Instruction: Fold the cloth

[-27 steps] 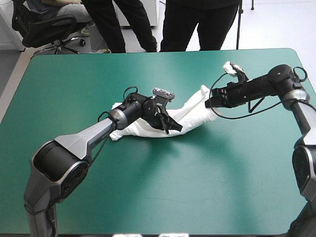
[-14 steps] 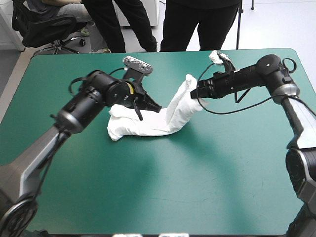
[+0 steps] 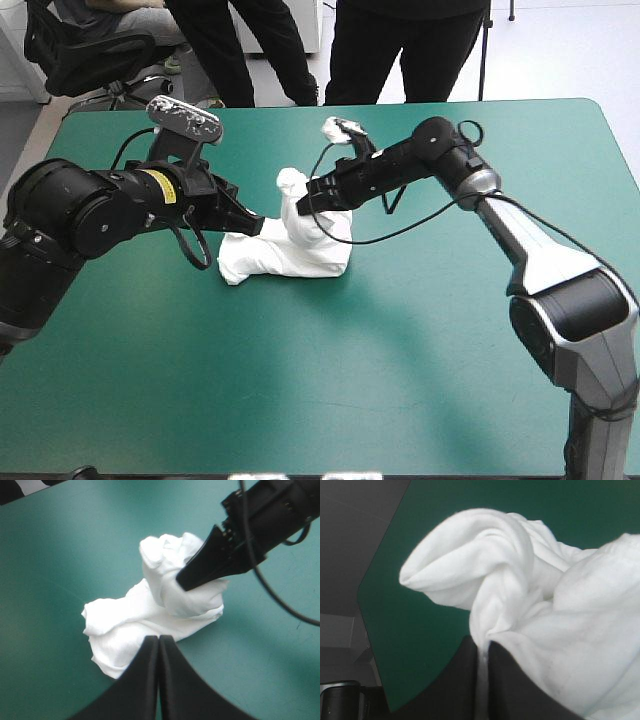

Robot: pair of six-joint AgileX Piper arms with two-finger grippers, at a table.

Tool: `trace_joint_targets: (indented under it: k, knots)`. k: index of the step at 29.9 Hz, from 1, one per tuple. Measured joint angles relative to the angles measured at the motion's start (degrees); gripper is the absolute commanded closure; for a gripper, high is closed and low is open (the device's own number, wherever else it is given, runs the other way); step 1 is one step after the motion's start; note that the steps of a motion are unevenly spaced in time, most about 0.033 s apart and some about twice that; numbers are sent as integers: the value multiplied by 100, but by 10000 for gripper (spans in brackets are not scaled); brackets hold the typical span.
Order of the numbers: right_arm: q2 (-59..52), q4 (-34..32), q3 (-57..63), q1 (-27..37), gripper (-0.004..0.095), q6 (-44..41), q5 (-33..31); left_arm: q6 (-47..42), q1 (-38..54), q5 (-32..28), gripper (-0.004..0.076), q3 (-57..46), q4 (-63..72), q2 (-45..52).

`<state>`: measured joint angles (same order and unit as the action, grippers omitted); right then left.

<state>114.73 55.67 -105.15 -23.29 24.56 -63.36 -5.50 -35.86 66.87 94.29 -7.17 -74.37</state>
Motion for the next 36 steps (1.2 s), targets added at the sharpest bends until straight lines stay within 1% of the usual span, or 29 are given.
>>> trace_joint_targets:
  k: [2,5,6,8,9,10,12,18,23,25,27,29,32,36]
  knots:
    - [311,59,-313,-237,837,-24,28,0,0,86,733,0,-12,59]
    - [797,179,-847,-520,608,-41,12,0,0,221,733,0,-19,99]
    - [923,212,-1011,-607,484,-45,-1,0,0,270,733,0,-19,104]
    - [1207,257,-1408,-762,320,-76,-88,0,0,340,733,0,-25,119]
    - [1307,271,-1594,-814,257,-107,-175,0,0,375,733,-5,-41,125]
    - [1436,294,-1763,-881,221,-153,-274,-4,0,399,733,-5,-83,130]
    - [1564,308,-2015,-955,223,-196,-444,-14,0,422,733,-5,-169,149]
    - [1617,247,-2404,-970,305,-226,-658,-19,0,452,733,-5,-247,172]
    - [1568,-89,-2617,-787,304,-591,-702,-19,0,484,733,-5,-247,288]
    - [1437,-564,-2617,-637,304,-838,-720,-19,0,484,733,-5,-247,416]
    - [1216,-1184,-2617,-478,304,-1121,-731,-19,0,484,733,-5,-247,571]
    - [920,-1969,-2617,-330,304,-1464,-751,-19,0,484,733,-5,-251,693]
    - [434,-2845,-2568,-163,304,-1849,-769,-19,0,484,733,-5,-251,811]
    - [-384,-3411,-1864,-7,304,-2121,-769,-19,0,484,733,-5,-251,853]
